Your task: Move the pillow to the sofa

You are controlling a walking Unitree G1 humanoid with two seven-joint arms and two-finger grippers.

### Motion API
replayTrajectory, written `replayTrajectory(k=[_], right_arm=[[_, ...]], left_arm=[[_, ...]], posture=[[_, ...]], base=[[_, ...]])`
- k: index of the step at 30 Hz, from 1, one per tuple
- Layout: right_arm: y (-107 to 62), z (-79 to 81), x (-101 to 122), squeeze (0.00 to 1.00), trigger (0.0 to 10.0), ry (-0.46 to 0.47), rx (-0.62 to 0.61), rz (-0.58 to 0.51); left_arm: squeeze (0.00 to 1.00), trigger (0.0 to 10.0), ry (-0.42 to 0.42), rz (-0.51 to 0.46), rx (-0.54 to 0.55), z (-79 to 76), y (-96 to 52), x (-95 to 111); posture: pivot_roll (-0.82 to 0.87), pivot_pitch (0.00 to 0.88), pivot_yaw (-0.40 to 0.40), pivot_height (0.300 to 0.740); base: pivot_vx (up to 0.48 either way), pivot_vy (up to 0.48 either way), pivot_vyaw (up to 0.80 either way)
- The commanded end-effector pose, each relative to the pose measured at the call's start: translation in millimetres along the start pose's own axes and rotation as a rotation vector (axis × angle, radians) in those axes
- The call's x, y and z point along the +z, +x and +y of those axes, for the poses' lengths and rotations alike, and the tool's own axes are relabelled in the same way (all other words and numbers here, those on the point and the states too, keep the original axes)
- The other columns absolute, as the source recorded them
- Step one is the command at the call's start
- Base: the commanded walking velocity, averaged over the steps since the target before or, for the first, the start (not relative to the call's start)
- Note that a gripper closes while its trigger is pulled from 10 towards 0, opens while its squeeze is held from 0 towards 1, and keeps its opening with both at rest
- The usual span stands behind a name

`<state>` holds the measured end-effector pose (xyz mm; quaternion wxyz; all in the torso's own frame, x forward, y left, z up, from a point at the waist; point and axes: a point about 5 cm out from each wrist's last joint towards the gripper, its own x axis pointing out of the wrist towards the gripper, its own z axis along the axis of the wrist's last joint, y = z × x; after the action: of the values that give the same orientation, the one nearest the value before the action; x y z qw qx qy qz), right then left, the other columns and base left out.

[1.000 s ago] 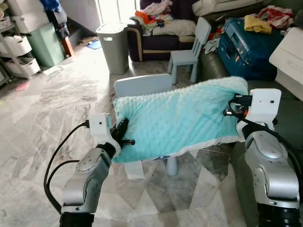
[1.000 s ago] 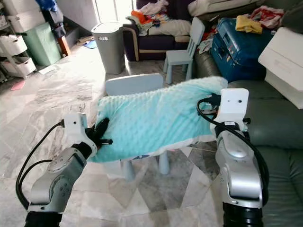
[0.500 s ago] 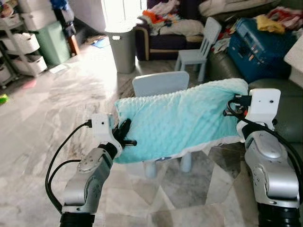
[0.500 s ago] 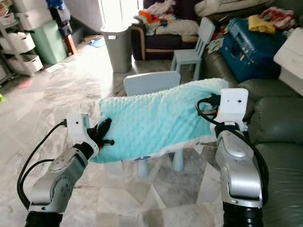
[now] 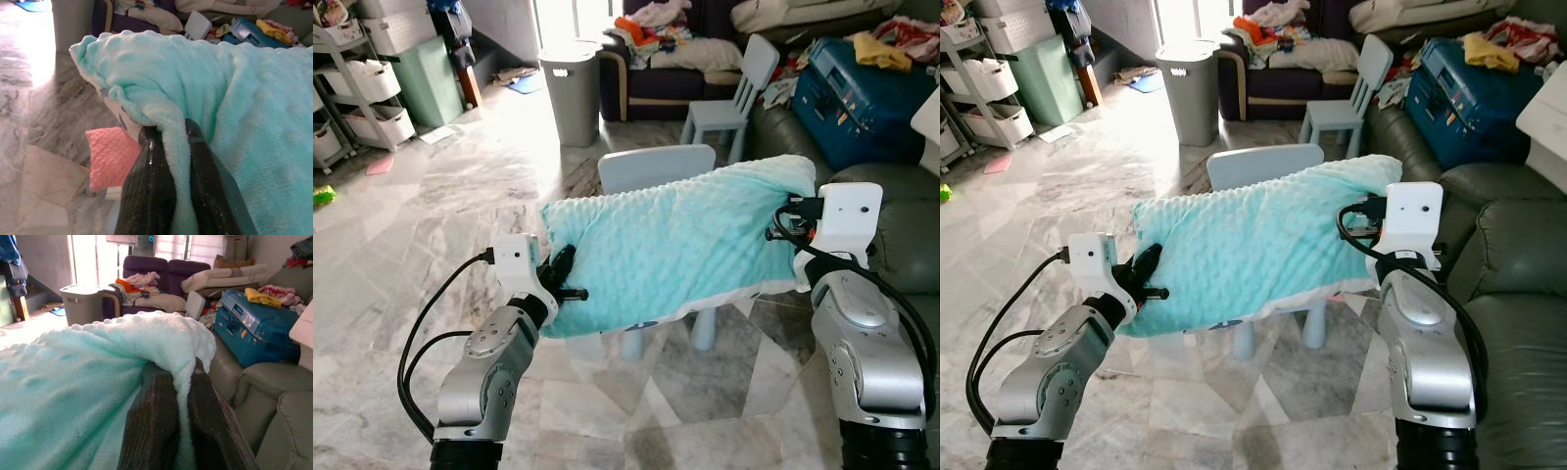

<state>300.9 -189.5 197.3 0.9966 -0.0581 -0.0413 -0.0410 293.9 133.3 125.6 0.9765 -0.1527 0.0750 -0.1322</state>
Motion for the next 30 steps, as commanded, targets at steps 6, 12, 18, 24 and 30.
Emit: replayTrajectory(k=[6, 12, 18, 24, 30], right_arm=[[0.3, -1.5, 5.5, 0.0, 10.0, 0.009, -0.006, -0.018], [1.0, -2.6, 6.3, 0.0, 10.0, 0.006, -0.006, -0.02], [1.1, -3.5, 6.4, 0.0, 10.0, 0.004, -0.008, -0.018], [0.8, -2.9, 6.3, 0.0, 10.0, 0.004, -0.004, -0.018], [0.9, -2.3, 6.4, 0.0, 10.0, 0.001, 0.0, -0.018]], left_arm=[[0.0, 10.0, 0.047, -0.014, 0.017, 0.3, 1.0, 3.3], [0.0, 10.0, 0.097, -0.051, -0.011, -2.0, 1.8, 4.9], [0.0, 10.0, 0.091, -0.051, -0.023, -1.5, 1.8, 4.2], [0.0, 10.0, 0.068, -0.058, -0.057, -1.9, -0.1, 3.2], [0.0, 10.0, 0.051, -0.056, -0.097, -6.6, -1.5, 2.3]], posture=[[-0.1, 0.0, 0.022, 0.74], [-0.1, 0.0, 0.021, 0.74], [-0.1, 0.0, 0.02, 0.74], [-0.1, 0.0, 0.02, 0.74], [-0.1, 0.0, 0.02, 0.74]], base=[[0.0, 0.0, -0.79], [0.0, 0.0, -0.79], [0.0, 0.0, -0.79], [0.0, 0.0, -0.79], [0.0, 0.0, -0.78]])
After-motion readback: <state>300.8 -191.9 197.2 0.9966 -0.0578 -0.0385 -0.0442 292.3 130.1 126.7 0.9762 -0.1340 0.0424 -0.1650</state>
